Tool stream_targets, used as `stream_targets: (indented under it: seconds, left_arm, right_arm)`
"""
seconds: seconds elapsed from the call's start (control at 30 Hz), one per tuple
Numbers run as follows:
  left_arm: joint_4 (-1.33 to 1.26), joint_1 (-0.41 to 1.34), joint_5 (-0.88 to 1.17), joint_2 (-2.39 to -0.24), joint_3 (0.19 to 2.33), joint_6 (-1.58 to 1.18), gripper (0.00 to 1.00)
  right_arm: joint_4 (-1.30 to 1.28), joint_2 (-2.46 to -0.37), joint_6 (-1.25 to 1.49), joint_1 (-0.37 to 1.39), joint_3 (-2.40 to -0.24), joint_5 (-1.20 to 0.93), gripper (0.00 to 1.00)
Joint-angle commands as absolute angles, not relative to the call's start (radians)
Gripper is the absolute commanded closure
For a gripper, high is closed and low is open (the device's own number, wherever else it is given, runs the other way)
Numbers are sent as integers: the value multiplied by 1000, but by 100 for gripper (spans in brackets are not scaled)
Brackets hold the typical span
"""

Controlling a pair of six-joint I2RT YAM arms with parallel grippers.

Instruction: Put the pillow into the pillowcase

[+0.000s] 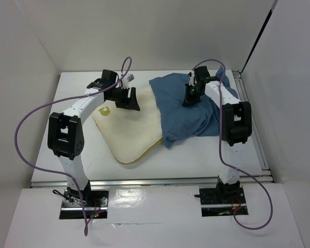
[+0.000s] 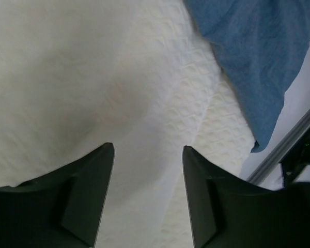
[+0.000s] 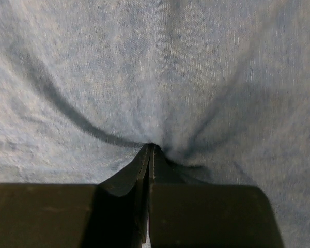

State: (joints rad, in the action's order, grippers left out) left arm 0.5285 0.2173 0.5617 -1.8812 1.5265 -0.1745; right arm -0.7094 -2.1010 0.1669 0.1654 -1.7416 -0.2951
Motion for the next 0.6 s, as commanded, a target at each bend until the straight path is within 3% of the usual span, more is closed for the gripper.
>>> stream_targets:
  seconds: [0.0,0.27,0.43,0.57]
  left_arm:
    - [569,184,496,-1885,1659,-178,22]
    - [716,91,457,-2147,1982,-89,15]
    - [876,71,609,-2334,2233,26,13]
    - [917,51,725,-2407,2286,89,12]
  right_arm:
    - [-710,-2027,133,176,-1640,-247,100]
    - [-699,-1910,86,228,-1531,-247,100]
    - [-680,-1882,66,247,-1491,-229,100]
    - [-680,-1873,57,247,-1482,-209,100]
